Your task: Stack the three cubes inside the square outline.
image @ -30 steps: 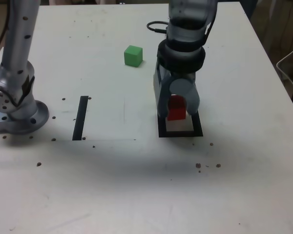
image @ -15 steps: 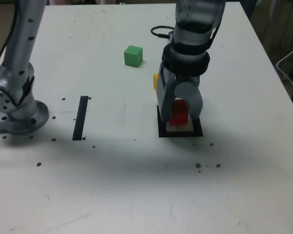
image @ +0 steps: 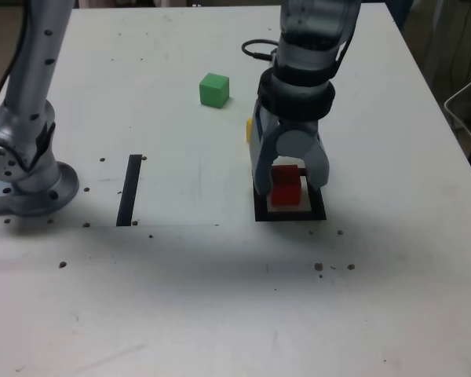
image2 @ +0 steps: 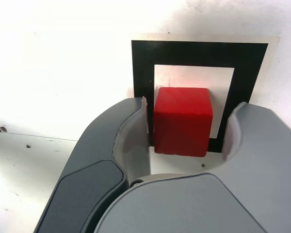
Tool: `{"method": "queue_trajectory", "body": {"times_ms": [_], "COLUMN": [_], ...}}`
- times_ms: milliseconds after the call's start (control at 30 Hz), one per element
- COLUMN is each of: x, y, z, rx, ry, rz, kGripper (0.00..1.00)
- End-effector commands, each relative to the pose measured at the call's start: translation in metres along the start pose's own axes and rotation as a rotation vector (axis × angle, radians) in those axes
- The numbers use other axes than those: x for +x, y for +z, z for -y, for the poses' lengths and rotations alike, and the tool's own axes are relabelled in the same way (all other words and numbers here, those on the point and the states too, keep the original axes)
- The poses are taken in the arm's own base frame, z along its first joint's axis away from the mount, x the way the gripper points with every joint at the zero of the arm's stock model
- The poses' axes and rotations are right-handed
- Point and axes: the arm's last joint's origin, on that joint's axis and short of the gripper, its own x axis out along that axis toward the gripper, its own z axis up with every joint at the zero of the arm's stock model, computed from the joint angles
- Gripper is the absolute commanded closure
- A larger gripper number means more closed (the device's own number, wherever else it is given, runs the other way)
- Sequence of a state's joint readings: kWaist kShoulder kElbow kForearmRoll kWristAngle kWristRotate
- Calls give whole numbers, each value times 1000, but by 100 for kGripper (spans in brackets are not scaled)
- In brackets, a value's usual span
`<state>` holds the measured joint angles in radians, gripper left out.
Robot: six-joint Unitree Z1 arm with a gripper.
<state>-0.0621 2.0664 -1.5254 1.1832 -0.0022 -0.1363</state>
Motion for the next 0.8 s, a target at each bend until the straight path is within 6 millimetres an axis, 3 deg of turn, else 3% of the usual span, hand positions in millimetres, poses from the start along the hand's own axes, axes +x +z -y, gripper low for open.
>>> {"method": "queue_trajectory", "body": {"times_ms": [0,367,567,767], "x": [-8,-58,-66,-60], "y": [-4,-41,-56,-62], "z": [-1,-14,-30,-52], "rx": [1,-116,-228,-301], "ry": [0,14,11,32], "rz": [16,141,112,87], "kGripper": [1,1,1,1]}}
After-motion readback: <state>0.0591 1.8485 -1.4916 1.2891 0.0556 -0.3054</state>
